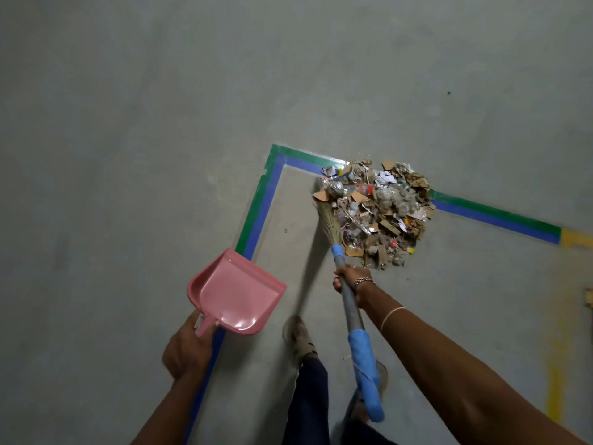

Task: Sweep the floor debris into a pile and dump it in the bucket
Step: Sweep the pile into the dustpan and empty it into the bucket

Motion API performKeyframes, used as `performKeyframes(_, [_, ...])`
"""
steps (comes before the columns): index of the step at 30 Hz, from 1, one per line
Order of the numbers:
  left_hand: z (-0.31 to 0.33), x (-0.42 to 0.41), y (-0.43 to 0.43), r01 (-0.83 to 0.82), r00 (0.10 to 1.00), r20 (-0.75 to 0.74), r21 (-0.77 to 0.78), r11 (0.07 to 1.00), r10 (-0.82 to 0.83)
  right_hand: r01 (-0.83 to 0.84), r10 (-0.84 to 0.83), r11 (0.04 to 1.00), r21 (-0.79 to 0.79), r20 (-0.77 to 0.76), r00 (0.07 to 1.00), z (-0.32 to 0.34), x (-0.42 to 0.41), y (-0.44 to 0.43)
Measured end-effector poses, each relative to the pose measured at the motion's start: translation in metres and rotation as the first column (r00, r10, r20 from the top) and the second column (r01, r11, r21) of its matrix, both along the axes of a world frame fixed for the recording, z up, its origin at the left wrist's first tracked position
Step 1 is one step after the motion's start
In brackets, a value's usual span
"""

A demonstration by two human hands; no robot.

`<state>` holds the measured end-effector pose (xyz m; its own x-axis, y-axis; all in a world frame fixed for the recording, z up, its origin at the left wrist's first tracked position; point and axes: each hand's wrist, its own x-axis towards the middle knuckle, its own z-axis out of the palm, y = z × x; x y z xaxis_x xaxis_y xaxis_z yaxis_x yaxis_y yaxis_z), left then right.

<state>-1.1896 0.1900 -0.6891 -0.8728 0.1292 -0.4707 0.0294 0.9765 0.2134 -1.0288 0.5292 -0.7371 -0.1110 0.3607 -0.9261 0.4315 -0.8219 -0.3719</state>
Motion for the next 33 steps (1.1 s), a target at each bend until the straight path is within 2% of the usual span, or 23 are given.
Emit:
performKeyframes(5, [0.002, 0.001, 0.042, 0.097, 0.995, -0.018, 0.012, 0.995, -0.096, -0.211, 0.212, 0.977, 0.023, -0.048, 0.976, 0.05, 0.093, 0.026])
performKeyframes(9, [0.008, 0.012, 0.072, 0.161, 0.987, -0.031, 0.028, 0.987, -0.16, -0.313, 0.317, 0.948, 0.063, -0.073, 0.946, 0.093, 0.151, 0.042])
performKeyframes(12, [0.012, 0.025, 0.094, 0.182, 0.983, -0.025, 0.021, 0.983, -0.182, -0.362, 0.373, 0.919, 0.154, -0.054, 0.926, 0.117, 0.187, 0.054])
performKeyframes(14, [0.014, 0.038, 0.112, 0.2, 0.979, -0.031, 0.02, 0.98, -0.199, -0.423, 0.428, 0.887, 0.186, 0.015, 0.904, 0.12, 0.212, 0.065])
performKeyframes(19, [0.012, 0.081, 0.158, 0.231, 0.971, -0.063, 0.008, 0.973, -0.23, -0.574, 0.494, 0.797, 0.188, 0.345, 0.798, 0.065, 0.279, 0.113])
performKeyframes(22, [0.011, 0.119, 0.195, 0.231, 0.969, -0.092, -0.013, 0.973, -0.231, -0.612, 0.509, 0.756, 0.232, 0.38, 0.772, 0.013, 0.324, 0.152])
performKeyframes(24, [0.003, 0.151, 0.223, 0.195, 0.978, -0.073, -0.028, 0.98, -0.196, -0.652, 0.519, 0.708, 0.27, 0.426, 0.741, 0.009, 0.335, 0.183])
performKeyframes(27, [-0.029, 0.196, 0.257, 0.124, 0.991, -0.04, -0.038, 0.991, -0.126, -0.755, 0.576, 0.594, 0.276, 0.509, 0.64, -0.014, 0.353, 0.23])
performKeyframes(33, [-0.089, 0.253, 0.316, 0.118, 0.993, 0.014, -0.136, 0.984, -0.117, -0.872, 0.624, 0.381, 0.308, 0.61, 0.488, -0.062, 0.38, 0.312])
